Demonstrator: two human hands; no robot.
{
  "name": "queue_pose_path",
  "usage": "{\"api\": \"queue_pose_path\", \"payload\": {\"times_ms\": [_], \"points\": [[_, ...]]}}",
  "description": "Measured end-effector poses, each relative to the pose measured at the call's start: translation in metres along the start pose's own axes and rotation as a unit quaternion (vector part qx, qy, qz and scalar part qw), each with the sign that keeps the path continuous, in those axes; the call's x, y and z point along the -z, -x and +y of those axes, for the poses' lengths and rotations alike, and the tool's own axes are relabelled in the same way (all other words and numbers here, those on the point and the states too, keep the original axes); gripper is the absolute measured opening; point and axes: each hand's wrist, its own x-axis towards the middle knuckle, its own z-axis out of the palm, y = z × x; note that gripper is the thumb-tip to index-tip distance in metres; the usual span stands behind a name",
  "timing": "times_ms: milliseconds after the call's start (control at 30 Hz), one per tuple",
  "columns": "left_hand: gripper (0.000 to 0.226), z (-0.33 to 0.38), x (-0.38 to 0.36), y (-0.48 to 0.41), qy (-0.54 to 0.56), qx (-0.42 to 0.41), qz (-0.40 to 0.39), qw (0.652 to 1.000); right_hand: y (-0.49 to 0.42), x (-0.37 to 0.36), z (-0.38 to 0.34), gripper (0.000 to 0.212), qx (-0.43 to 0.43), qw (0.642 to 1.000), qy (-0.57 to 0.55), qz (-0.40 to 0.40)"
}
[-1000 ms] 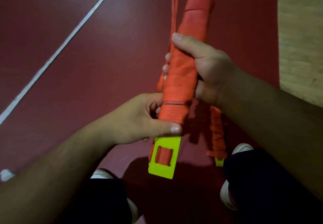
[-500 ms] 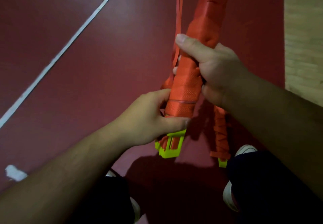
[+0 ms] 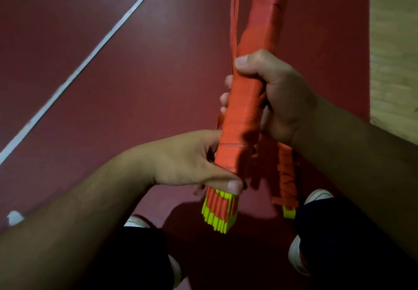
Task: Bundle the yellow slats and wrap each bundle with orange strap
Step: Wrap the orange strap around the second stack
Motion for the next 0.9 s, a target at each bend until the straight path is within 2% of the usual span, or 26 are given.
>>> {"api": "queue_pose_path", "payload": {"times_ms": [133,267,400,467,533,633,767,900], "points": [[0.060,-0.002,-0.005,-0.001,-0.006,-0.007,0.046,0.999,-0.004,-0.001,0.001,0.017,-0.015,1.000,0.014,0.014],[0.035,-0.004,-0.010,-0.005,-0.065,0.024,0.129,0.989,-0.008,-0.002,0.007,0.028,-0.019,0.996,0.031,0.087],[0.033,-0.007,-0.006,-0.009,-0.145,0.044,0.166,0.974,-0.009,-0.002,0.017,0.042,0.012,0.987,0.040,0.157],[0.034,-0.008,-0.006,-0.010,-0.141,0.041,0.162,0.976,-0.010,0.001,0.019,0.043,0.012,0.984,0.037,0.173],[0.037,-0.007,-0.007,-0.010,-0.111,0.031,0.147,0.982,-0.010,0.004,0.015,0.025,0.000,0.986,0.029,0.162],[0.061,-0.006,-0.005,-0.008,-0.004,0.024,0.095,0.995,-0.009,0.007,0.009,0.008,-0.010,0.992,0.026,0.124],[0.075,-0.006,0.004,0.000,0.034,0.006,0.016,0.999,-0.006,0.004,0.008,0.013,-0.019,0.996,0.007,0.085],[0.078,-0.013,0.011,0.003,0.054,-0.030,0.011,0.998,-0.005,0.002,0.005,0.014,-0.017,0.997,-0.012,0.070]]}}
